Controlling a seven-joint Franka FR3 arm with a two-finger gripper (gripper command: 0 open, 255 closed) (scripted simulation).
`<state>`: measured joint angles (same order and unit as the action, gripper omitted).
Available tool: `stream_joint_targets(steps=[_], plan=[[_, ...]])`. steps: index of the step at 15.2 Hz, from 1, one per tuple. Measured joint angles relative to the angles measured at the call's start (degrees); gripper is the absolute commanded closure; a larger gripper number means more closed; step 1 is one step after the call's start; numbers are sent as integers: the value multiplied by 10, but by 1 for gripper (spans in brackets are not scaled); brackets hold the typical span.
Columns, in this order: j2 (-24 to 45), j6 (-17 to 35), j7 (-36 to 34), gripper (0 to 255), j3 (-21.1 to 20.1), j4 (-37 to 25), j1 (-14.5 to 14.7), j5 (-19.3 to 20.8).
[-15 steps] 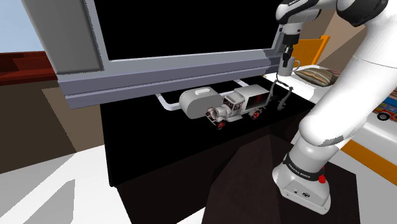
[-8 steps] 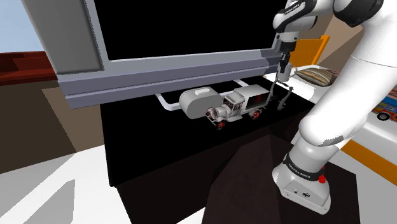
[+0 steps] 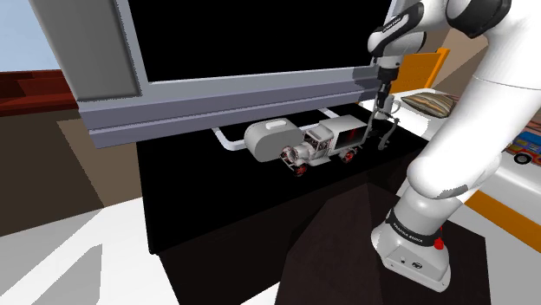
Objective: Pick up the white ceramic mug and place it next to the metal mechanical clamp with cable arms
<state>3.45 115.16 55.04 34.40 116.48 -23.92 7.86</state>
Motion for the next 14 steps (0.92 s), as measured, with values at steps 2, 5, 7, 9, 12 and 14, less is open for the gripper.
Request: stream_joint_targets(steps=[2, 5, 7, 9, 12, 14], plan=[[5, 16, 0, 255, 0, 10, -1, -3], [15, 36, 4, 255, 1, 18, -3, -8], [28, 53, 7, 255, 1, 27, -5, -15], [35, 67, 7, 255, 0, 36, -6, -18], [41, 79, 7, 255, -1, 44, -6, -21], [43, 81, 8, 255, -1, 43, -7, -22]])
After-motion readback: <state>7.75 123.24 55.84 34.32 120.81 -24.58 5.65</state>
